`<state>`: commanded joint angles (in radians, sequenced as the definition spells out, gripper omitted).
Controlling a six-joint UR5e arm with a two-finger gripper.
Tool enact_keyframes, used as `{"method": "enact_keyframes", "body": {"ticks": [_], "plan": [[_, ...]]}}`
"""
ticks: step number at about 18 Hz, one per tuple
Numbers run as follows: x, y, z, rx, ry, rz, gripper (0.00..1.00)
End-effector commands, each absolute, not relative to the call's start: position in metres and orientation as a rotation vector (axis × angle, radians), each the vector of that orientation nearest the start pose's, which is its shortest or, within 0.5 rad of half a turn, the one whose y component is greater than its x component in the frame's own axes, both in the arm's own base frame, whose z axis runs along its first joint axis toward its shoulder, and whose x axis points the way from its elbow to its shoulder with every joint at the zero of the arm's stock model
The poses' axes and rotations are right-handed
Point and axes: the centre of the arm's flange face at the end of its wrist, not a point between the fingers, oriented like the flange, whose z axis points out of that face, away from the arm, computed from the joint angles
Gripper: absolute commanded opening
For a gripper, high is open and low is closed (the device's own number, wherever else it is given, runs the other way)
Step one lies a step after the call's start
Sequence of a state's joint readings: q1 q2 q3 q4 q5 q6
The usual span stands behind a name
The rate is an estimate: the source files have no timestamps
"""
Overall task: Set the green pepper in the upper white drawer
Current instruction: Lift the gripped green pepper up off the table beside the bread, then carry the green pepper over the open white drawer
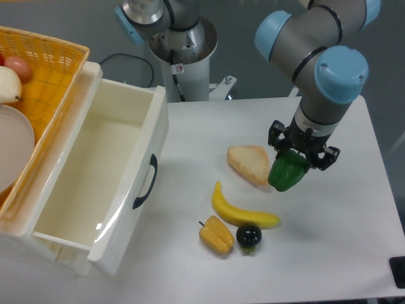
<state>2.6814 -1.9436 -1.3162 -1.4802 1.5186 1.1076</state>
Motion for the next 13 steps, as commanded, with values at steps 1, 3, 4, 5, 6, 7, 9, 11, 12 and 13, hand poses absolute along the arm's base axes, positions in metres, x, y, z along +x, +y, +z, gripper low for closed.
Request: {"method": "enact_keyframes", "body": {"ticks": [1,3,4,5,6,7,9,11,12,13], "plan": [[-0.51,0.409,0.41,-3.111,-0.009,-0.092,0.33],[-0.506,0.408,0.416,-3.113,-0.014,-0.096,0.33],[-0.5,0.408,0.423,-3.112,-0.018,-0.092,0.33],[-0.494,0.406,0.431,-3.111,-0.04,-0.101,0.33],[-0.489,0.405,0.437,-3.1,-0.059,-0.115,0.33],[-0.482,0.405,0.447,-3.072,-0.073,-0.119,0.33],[-0.471,0.407,0.46,-3.011,-0.136,-0.138,0.33],[-0.454,0.416,0.47,-2.984,-0.168,-0.153,0.34],[-0.444,0.421,0.475,-2.978,-0.179,-0.153,0.34],[-0.435,0.426,0.477,-2.976,-0.181,-0.159,0.34]]}}
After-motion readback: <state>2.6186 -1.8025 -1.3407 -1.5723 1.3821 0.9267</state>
